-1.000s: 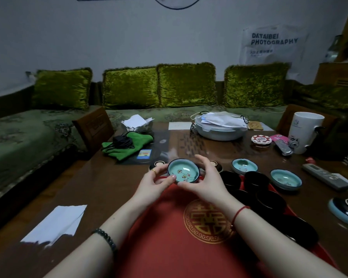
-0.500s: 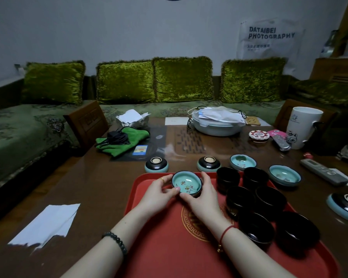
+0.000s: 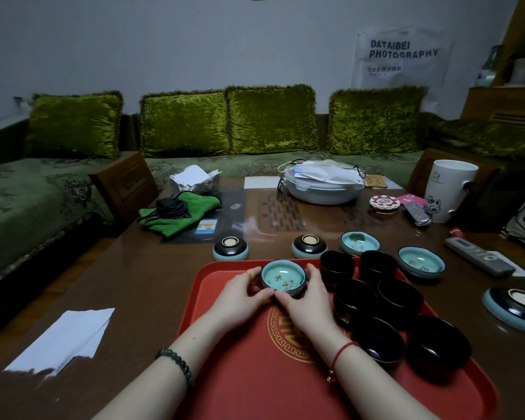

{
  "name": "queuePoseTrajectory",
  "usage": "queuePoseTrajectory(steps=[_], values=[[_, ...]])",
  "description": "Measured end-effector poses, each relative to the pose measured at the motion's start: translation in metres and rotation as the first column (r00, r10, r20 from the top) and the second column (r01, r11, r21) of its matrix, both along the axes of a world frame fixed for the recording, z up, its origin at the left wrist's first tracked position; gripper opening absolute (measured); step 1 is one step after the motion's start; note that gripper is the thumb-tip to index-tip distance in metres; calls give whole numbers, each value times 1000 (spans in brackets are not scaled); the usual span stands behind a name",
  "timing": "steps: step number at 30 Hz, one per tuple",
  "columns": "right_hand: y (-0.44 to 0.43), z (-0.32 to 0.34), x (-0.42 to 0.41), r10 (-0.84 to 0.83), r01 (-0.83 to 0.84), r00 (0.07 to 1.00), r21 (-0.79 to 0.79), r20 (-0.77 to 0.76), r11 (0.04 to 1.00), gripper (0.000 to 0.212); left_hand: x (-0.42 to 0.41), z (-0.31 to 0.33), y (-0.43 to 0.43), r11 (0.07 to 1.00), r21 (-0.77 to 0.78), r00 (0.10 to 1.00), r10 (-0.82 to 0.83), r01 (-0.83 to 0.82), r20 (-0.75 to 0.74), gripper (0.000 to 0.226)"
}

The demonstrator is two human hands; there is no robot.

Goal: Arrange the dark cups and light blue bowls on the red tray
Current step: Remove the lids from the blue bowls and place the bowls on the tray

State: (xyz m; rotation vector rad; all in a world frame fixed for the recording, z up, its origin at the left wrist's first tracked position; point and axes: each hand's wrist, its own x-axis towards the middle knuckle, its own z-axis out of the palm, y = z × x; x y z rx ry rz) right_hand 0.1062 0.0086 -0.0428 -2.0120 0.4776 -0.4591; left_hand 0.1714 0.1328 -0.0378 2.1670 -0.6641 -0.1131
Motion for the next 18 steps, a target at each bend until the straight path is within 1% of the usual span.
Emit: queuePoseTrajectory(steps=[5, 7, 11, 14, 18], values=[[1, 10, -7, 7, -8, 1000, -64, -5, 998, 84, -5, 7, 5, 1000, -14, 1000, 7, -7, -20, 65], [0, 18, -10, 29, -28, 999, -62, 15, 998, 85, -6, 11, 7, 1000, -22, 1000, 18, -18, -10, 64], [-6, 40, -20, 90, -84, 993, -70, 81, 994, 78, -13, 25, 4, 998, -49, 996, 31, -27, 86, 59], [-20, 57, -34, 122, -110, 981, -88, 153, 990, 68, -26, 38, -8, 994, -109, 988, -10, 27, 154, 53], [-54, 72, -62, 124, -73, 973, -249, 194, 966, 56, -54, 56, -34, 979, -135, 967, -119, 152, 227, 48]])
